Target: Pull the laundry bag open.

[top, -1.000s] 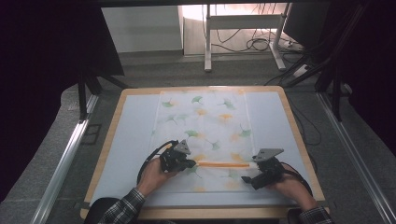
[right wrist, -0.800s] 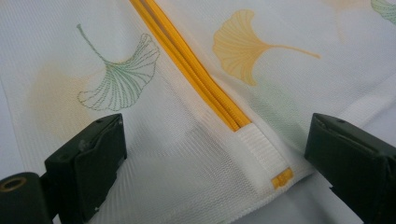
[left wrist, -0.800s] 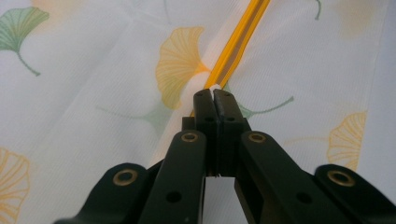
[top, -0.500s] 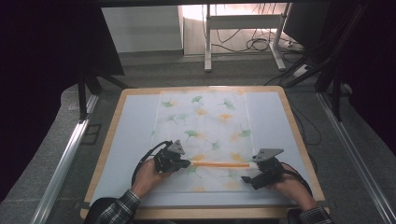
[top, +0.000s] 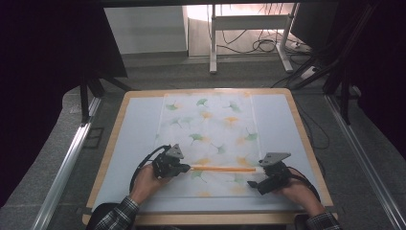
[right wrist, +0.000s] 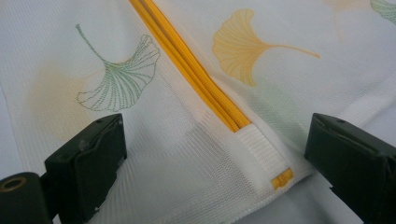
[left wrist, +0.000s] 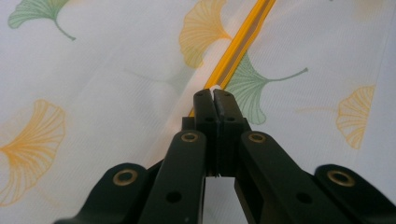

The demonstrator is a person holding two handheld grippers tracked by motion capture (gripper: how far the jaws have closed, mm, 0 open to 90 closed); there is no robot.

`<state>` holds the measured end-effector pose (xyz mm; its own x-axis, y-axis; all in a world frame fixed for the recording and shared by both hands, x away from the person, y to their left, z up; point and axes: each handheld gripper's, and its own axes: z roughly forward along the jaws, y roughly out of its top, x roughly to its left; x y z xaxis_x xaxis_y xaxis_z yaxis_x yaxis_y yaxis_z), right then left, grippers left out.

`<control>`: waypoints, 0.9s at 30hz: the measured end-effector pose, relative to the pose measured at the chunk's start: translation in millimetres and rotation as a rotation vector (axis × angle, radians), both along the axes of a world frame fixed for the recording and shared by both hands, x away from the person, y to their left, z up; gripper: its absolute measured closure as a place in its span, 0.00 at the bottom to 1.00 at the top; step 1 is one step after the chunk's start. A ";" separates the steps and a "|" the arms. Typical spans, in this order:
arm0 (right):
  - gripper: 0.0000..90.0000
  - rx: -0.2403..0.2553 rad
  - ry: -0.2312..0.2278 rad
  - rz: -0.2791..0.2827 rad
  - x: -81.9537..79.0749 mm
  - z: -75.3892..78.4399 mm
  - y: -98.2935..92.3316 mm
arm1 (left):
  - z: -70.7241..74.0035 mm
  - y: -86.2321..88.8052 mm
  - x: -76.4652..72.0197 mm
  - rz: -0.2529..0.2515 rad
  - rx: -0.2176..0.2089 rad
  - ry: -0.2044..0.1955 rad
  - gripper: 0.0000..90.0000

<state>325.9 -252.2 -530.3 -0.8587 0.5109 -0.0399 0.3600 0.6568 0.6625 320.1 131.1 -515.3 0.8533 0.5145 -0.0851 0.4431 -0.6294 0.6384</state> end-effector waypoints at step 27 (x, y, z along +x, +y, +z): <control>0.06 0.000 0.000 -0.001 0.0 0.0 0.1 | -0.9 25.9 -5.1 0.050 0.000 0.001 1.00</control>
<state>325.8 -252.2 -530.3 -0.8584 0.5115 -0.0399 0.3606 0.6567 0.6624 314.9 157.0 -516.2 0.8262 0.5568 -0.0857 0.4747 -0.6061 0.6382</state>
